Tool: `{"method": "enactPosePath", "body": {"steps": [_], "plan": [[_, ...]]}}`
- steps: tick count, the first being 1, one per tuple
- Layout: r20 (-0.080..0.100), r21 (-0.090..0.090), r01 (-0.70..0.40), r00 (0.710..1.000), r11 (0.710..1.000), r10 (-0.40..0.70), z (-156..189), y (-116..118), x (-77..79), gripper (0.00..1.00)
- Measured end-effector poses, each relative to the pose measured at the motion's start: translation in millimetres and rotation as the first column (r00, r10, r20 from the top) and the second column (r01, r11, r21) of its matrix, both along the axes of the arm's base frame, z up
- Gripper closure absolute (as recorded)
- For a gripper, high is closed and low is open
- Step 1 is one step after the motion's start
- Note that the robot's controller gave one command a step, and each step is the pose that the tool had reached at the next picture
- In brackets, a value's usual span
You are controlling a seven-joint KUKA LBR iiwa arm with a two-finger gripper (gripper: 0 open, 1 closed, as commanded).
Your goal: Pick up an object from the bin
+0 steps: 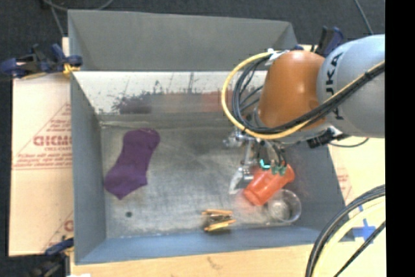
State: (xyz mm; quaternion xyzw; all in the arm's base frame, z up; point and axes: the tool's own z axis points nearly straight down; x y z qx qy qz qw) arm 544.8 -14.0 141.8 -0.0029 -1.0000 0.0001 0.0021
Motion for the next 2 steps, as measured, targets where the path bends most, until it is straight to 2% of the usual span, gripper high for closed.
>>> {"method": "enactPosePath", "body": {"steps": [1,2], "plan": [[0.007,0.0,0.0,1.0,1.0,0.0,4.1,-0.1,1.7,0.0],[0.006,0.0,-0.192,0.981,0.981,0.192,-48.1,32.4,-56.8,1.0]]}}
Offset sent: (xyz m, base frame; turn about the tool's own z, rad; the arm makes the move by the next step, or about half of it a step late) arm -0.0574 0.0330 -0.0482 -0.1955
